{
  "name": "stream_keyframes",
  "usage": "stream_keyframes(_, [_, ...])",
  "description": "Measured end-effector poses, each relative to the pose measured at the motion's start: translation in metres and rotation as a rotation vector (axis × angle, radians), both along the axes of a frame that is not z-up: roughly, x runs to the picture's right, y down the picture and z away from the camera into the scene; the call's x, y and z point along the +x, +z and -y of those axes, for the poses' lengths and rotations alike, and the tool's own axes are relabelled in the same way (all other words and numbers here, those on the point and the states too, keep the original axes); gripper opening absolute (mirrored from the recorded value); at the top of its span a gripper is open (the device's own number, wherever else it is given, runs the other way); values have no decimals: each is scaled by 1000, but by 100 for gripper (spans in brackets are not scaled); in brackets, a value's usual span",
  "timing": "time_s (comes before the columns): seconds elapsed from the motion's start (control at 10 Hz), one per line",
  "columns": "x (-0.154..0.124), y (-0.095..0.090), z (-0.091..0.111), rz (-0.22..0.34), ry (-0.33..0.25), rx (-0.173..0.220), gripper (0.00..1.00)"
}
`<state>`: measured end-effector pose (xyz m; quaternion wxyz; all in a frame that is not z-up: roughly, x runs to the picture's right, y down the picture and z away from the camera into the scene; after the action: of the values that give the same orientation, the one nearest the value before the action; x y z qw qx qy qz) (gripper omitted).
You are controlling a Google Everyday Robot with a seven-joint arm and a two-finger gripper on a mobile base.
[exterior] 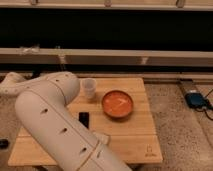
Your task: Stand the bottle upright
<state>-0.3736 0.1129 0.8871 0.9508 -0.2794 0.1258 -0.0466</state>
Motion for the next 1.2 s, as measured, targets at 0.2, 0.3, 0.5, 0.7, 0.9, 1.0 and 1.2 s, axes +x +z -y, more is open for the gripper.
stream_keyframes(0.2, [-7,-7,14,40,104,27,1])
stream_keyframes(0.3, [-12,-13,25,80,196,42,0])
stream_keyframes(0.5, [-14,-23,42,158,363,51,0])
stream_keyframes(0.7, [-11,-33,53,240,509,40,0])
stream_keyframes(0.9, [-1,-42,62,325,632,29,0])
stream_keyframes(1.0, [5,-43,64,354,671,26,0])
stream_keyframes(1.2, [14,-45,65,414,737,20,0])
